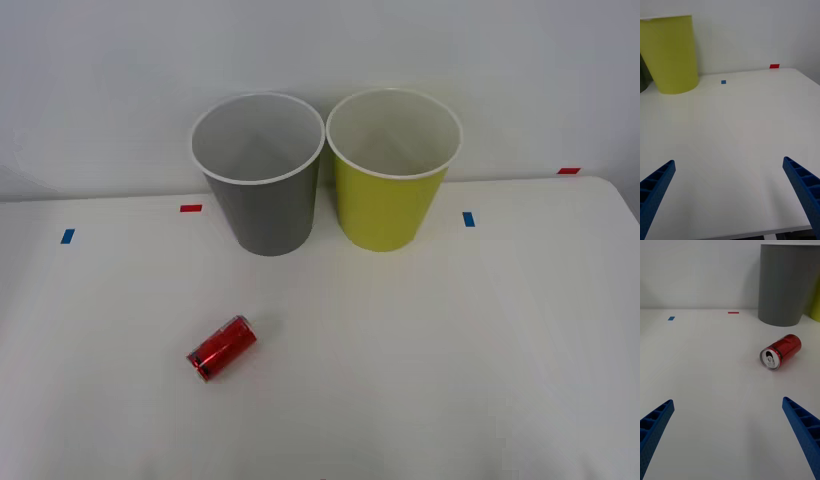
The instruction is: Put cans in the gray bin and PET bottles in the light green bin.
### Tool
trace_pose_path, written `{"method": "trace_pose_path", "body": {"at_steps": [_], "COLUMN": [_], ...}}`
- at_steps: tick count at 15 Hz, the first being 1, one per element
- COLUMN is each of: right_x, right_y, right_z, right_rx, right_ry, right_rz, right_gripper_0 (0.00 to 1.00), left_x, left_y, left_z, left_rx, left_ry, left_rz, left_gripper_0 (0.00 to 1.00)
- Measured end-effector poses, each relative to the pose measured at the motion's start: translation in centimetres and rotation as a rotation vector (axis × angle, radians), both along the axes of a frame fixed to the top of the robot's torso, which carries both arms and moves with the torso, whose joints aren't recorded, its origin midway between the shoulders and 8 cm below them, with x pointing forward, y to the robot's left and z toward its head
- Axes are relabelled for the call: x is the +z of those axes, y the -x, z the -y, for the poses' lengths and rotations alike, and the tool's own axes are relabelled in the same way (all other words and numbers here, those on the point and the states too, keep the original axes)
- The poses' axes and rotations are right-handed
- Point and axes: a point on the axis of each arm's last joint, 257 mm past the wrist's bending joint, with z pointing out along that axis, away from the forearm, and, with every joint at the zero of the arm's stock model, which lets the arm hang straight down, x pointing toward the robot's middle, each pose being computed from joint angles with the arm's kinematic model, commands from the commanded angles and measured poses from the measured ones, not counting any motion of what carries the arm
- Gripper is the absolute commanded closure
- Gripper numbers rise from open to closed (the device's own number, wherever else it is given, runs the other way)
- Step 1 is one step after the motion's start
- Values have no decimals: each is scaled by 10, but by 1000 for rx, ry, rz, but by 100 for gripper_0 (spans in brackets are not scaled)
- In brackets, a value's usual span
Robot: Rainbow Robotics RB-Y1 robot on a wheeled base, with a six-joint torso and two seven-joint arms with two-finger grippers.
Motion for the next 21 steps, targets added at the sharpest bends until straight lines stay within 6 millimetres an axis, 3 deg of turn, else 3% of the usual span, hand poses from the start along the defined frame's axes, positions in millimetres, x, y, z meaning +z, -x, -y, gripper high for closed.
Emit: {"method": "trace_pose_path", "body": {"at_steps": [7,12,16,21], "right_x": [0,0,0,0], "right_y": [0,0,0,0], "right_z": [0,0,0,0], "right_rx": [0,0,0,0], "right_ry": [0,0,0,0], "right_rz": [0,0,0,0], "right_gripper_0": [0,0,0,0], "left_x": [9,1,-1,8], "left_y": [-5,-50,-89,-125], "left_z": [-2,-4,11,25], "left_rx": [-120,-305,-456,-474], "left_ry": [-63,-165,-228,-286], "left_rz": [6,-54,-117,-166], "left_gripper_0": [0,0,0,0]}}
